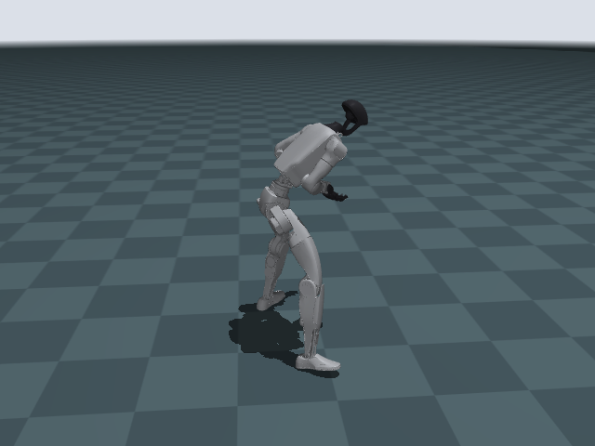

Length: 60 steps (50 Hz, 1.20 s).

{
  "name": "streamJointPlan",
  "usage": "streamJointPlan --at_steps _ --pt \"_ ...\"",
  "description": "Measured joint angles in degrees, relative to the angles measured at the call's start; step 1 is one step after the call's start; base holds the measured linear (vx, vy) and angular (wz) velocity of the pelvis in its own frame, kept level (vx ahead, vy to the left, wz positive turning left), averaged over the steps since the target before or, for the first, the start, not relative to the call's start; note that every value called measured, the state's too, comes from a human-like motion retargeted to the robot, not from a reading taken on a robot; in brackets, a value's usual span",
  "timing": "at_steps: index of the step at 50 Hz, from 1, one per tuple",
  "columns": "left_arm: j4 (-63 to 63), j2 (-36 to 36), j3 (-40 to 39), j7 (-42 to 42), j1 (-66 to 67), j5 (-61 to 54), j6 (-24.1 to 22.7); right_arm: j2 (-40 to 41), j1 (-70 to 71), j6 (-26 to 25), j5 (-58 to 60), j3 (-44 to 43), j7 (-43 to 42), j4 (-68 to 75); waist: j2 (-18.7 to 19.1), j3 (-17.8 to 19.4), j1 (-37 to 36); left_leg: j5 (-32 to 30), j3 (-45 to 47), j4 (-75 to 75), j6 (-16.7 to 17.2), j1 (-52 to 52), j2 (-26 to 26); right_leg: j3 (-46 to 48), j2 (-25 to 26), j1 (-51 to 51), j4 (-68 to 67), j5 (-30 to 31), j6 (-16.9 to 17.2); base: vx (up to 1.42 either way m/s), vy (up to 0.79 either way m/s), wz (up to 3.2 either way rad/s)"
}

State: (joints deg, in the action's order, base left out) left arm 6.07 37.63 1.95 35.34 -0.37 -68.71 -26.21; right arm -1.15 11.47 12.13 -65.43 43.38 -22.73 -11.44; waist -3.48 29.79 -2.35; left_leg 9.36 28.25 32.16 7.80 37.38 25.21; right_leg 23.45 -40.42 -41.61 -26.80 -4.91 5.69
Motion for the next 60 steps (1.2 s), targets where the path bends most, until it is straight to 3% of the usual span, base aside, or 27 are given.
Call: streamJointPlan --at_steps 3,7,10,11,12,13,14,15,16,17,18,20,22,25,27,28,30,32,34,35,37,40,41,45,48,55,60 --pt "10.0 -9.5 6.3 -6.1 9.1 -18.4 -1.9 5.7 0.6 1.1 -4.8 2.6 -3.1 1.5 4.4 0.0 0.2 -1.4 0.8 2.5 -0.4 0.5 3.0 0.3 -2.3 -6.0 -9.8 -2.9 -1.7 0.01 -0.43 -0.68" --pt "20.3 -20.6 12.7 -8.6 21.8 -30.4 -3.5 8.8 2.2 2.2 10.6 5.5 -11.4 6.3 10.3 0.0 -0.1 -4.8 -0.1 4.2 0.7 -0.7 8.2 -3.9 -1.4 -13.4 -24.3 -10.2 -0.8 0.1 -0.65 -0.62" --pt "25.3 -24.1 10.6 -14.4 30.0 -27.9 5.5 4.4 9.6 -2.3 32.5 6.1 -9.7 12.7 13.1 0.0 -2.1 -9.9 0.9 0.2 2.6 -6.8 13.0 -4.7 2.4 -15.5 -34.0 -16.3 -2.3 0.19 -0.92 -1.05" --pt "26.3 -24.5 8.1 -20.2 32.2 -25.9 14.4 -0.9 15.9 -14.9 72.9 6.4 -2.7 16.1 13.0 0.0 -3.2 -12.8 2.1 -3.4 2.3 -10.8 14.3 -4.5 4.5 -15.2 -36.3 -18.3 -4.0 0.26 -1.04 -1.39" --pt "27.1 -24.9 5.6 -26.5 34.2 -24.6 22.5 -5.3 20.7 -22.8 106.8 6.7 4.5 18.0 12.6 0.0 -4.1 -15.7 2.9 -7.4 2.1 -15.1 15.2 -4.1 6.6 -14.6 -38.4 -20.3 -5.5 0.32 -1.08 -1.51" --pt "27.5 -25.5 3.4 -33.6 35.6 -25.1 28.7 -7.9 22.6 -21.6 127.6 7.1 12.0 16.7 11.6 0.0 -4.5 -18.6 2.5 -12.1 2.2 -19.8 15.2 -3.3 8.8 -13.2 -40.1 -22.4 -6.7 0.37 -1.09 -1.49" --pt "27.3 -24.9 1.6 -39.4 35.9 -25.5 32.9 -10.4 23.5 -16.6 130.8 7.8 15.9 14.6 9.9 0.0 -4.6 -19.8 0.2 -16.0 2.6 -24.0 14.4 -2.5 11.0 -11.3 -40.9 -24.2 -7.2 0.41 -1.09 -1.49" --pt "26.8 -23.8 0.0 -44.6 35.6 -25.8 36.2 -12.8 23.7 -9.8 125.1 8.6 17.8 11.9 7.9 -0.1 -4.5 -20.1 -3.2 -19.5 3.1 -28.1 13.0 -1.6 13.3 -9.1 -41.2 -26.0 -7.5 0.44 -1.11 -1.49" --pt "25.3 -20.4 0.1 -47.1 33.7 -24.0 36.9 -17.1 24.3 -4.6 106.1 9.8 23.4 9.4 5.1 -0.6 -4.1 -16.9 -8.2 -20.5 3.1 -30.6 10.4 -0.3 15.7 -6.0 -39.5 -26.9 -7.2 0.46 -1.13 -1.44" --pt "23.8 -16.2 1.1 -48.4 31.4 -21.6 37.3 -21.7 24.4 -3.5 81.2 11.1 30.1 6.7 2.3 -1.5 -3.6 -13.4 -13.0 -20.8 3.0 -32.2 7.7 1.1 18.4 -2.9 -37.0 -27.2 -6.8 0.48 -1.18 -1.31" --pt "22.4 -10.7 4.1 -47.2 28.7 -18.1 37.0 -26.7 23.5 -10.7 44.5 12.8 38.8 3.9 -0.6 -3.3 -2.9 -9.0 -17.4 -19.5 2.8 -32.1 4.5 2.6 21.4 0.6 -32.9 -26.3 -6.1 0.48 -1.21 -1.07" --pt "20.3 2.8 13.0 -43.6 21.6 -5.5 35.8 -39.9 26.4 -22.5 5.5 17.4 38.9 3.3 -6.0 -6.3 -0.6 -2.0 -23.5 -14.5 1.6 -29.4 -2.2 3.9 28.1 7.8 -22.3 -19.8 -2.9 0.44 -1.22 -0.64" --pt "19.0 16.0 23.0 -44.6 12.7 11.4 33.9 -54.8 38.9 -19.7 18.9 28.7 36.1 8.9 -9.5 -8.0 2.5 1.2 -23.3 -8.2 -1.2 -24.4 -7.8 0.5 34.3 12.4 -14.3 -6.3 2.7 0.35 -1.17 -0.04" --pt "18.0 29.9 30.2 -43.9 1.6 32.4 28.8 -69.3 50.7 -7.2 89.8 36.8 32.8 30.7 -11.5 -7.5 2.3 3.6 -15.0 -2.5 -6.0 -16.8 -11.1 -5.1 38.2 12.4 -13.8 7.5 8.3 0.3 -1.05 -0.2" --pt "17.7 27.5 23.7 -35.6 3.7 37.9 24.1 -73.5 54.1 -14.3 102.3 35.0 16.0 57.6 -6.2 -7.1 1.4 4.8 -16.5 -3.7 -4.1 -13.5 -14.7 -2.9 33.3 12.3 -15.5 4.9 4.3 0.37 -0.9 -1.09" --pt "17.9 24.3 18.7 -31.4 6.9 38.8 21.8 -73.9 57.8 -18.4 96.0 29.4 10.0 72.5 -2.6 -6.6 0.8 4.9 -20.3 -5.2 -2.1 -12.4 -17.3 -1.5 30.1 13.0 -14.3 2.8 1.7 0.44 -0.85 -1.4" --pt "19.2 18.7 10.9 -24.5 13.8 39.0 18.4 -77.2 73.7 -22.1 72.9 8.4 8.5 91.7 2.6 -4.7 -1.5 5.5 -27.0 -6.8 -0.4 -11.3 -21.5 -0.8 24.4 14.7 -6.2 0.3 -0.7 0.49 -0.85 -1.27" --pt "20.2 16.4 3.2 -17.8 21.6 39.7 16.7 -85.2 92.7 -24.5 52.4 -4.8 8.9 95.8 2.2 -1.7 -2.8 10.3 -26.3 -0.4 -4.5 -10.0 -21.9 -2.3 17.6 16.1 7.0 0.8 1.0 0.54 -0.93 -0.59" --pt "19.6 14.6 -3.9 -13.1 29.9 39.3 16.0 -89.4 103.0 -26.6 37.8 -7.0 8.6 96.9 -0.8 -0.3 -2.5 17.0 -24.5 11.6 -7.9 -7.8 -19.6 -3.9 10.3 16.2 18.4 1.3 5.4 0.57 -1.07 -0.13" --pt "19.3 13.6 -7.4 -11.8 34.4 38.7 15.6 -89.8 106.0 -27.1 31.7 -5.7 8.7 97.8 -2.4 -0.2 -1.9 20.2 -24.6 17.8 -7.8 -6.9 -17.8 -4.0 7.2 16.1 22.8 0.9 8.4 0.6 -1.18 -0.09" --pt "18.4 12.1 -7.5 -11.1 37.1 37.1 16.1 -88.9 105.1 -26.4 28.6 -2.8 10.0 97.1 -4.1 -0.1 -2.0 22.3 -26.0 22.8 -5.1 -7.9 -14.5 0.3 2.5 15.2 23.9 3.8 9.3 0.52 -1.23 -0.34" --pt "17.3 10.7 -5.2 -11.7 36.8 30.2 17.2 -83.0 104.2 -24.7 17.2 2.9 13.5 96.5 -4.6 -0.6 0.1 22.7 -28.9 26.1 -1.9 -8.4 -7.8 12.6 2.6 15.3 20.7 18.0 9.3 0.36 -1.06 -0.4" --pt "17.2 10.9 -2.1 -13.3 34.0 29.6 18.4 -81.8 104.2 -24.4 15.0 2.2 12.8 96.3 -3.3 -0.7 1.0 21.9 -30.0 24.8 -2.2 -9.6 -6.9 13.5 2.3 15.4 16.6 18.0 9.3 0.43 -0.77 0.13" --pt "18.1 9.6 9.1 -18.3 22.2 31.3 21.2 -78.4 99.7 -22.1 6.9 -2.2 7.0 95.1 1.7 -1.0 3.0 19.2 -31.8 16.0 -3.5 -16.1 -4.3 11.7 2.0 13.3 1.3 8.6 9.0 0.39 -0.61 0.08" --pt "19.3 7.4 12.6 -20.1 18.5 36.4 20.8 -76.1 92.1 -19.0 2.1 -4.7 5.2 90.7 3.7 -2.6 2.6 14.4 -27.4 6.1 -4.5 -21.5 -2.9 12.4 5.3 13.7 3.3 6.5 8.8 0.26 -0.49 -0.47" --pt "22.0 7.9 9.8 -26.5 25.5 36.9 22.2 -73.4 77.6 -15.2 -1.3 -13.3 4.2 80.0 5.3 -7.8 2.3 1.6 -19.2 -10.0 -3.8 -30.4 -4.3 14.2 10.5 17.9 11.9 6.0 5.8 0.24 -0.31 -0.18" --pt "20.5 9.1 6.9 -26.6 28.6 39.8 22.7 -74.9 72.4 -13.9 -2.1 -17.0 4.7 76.1 6.4 -10.2 2.9 1.0 -20.8 -12.0 -2.7 -29.9 -7.5 17.3 11.3 21.7 14.6 4.6 5.5 0.19 -0.18 0.32"
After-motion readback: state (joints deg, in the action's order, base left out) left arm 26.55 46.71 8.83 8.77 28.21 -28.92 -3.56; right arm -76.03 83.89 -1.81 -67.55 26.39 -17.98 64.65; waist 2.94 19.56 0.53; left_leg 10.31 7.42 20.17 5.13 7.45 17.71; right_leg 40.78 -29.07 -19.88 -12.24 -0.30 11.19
